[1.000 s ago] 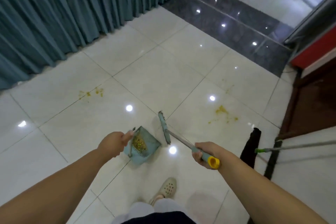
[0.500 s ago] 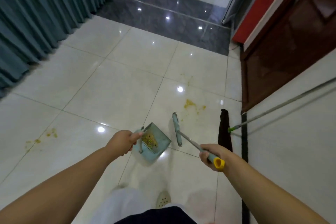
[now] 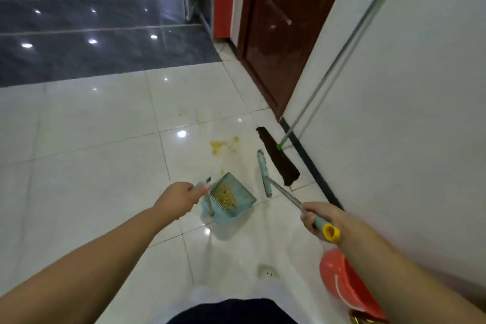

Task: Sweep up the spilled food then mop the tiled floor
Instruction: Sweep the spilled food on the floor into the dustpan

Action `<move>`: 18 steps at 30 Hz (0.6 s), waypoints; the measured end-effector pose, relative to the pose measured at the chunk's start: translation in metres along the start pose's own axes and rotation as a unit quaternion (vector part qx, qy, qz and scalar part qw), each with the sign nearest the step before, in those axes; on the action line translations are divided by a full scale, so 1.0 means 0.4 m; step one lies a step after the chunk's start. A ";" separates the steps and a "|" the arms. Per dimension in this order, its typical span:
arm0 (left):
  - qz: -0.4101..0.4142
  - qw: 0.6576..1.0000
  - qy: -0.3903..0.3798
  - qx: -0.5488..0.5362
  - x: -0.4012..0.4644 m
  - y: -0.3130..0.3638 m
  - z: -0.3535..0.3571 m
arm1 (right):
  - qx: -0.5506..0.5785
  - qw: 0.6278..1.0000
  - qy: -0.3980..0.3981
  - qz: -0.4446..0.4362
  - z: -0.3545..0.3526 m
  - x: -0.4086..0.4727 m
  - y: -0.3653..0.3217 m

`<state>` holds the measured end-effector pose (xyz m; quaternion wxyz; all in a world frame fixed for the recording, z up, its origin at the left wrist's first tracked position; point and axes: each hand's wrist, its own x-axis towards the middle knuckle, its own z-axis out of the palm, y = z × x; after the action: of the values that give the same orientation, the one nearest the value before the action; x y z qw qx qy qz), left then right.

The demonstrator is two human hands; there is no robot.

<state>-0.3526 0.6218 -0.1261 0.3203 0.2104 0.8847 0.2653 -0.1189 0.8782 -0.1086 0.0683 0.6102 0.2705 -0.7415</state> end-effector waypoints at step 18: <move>0.250 0.965 -0.063 0.042 -0.092 0.175 0.150 | 0.144 0.963 0.178 -0.141 -0.209 -0.394 0.502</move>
<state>-0.2717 0.6758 -0.1062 0.2902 0.4544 0.7924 0.2853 0.0792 0.7130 -0.0331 -0.1744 0.6916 0.2520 -0.6541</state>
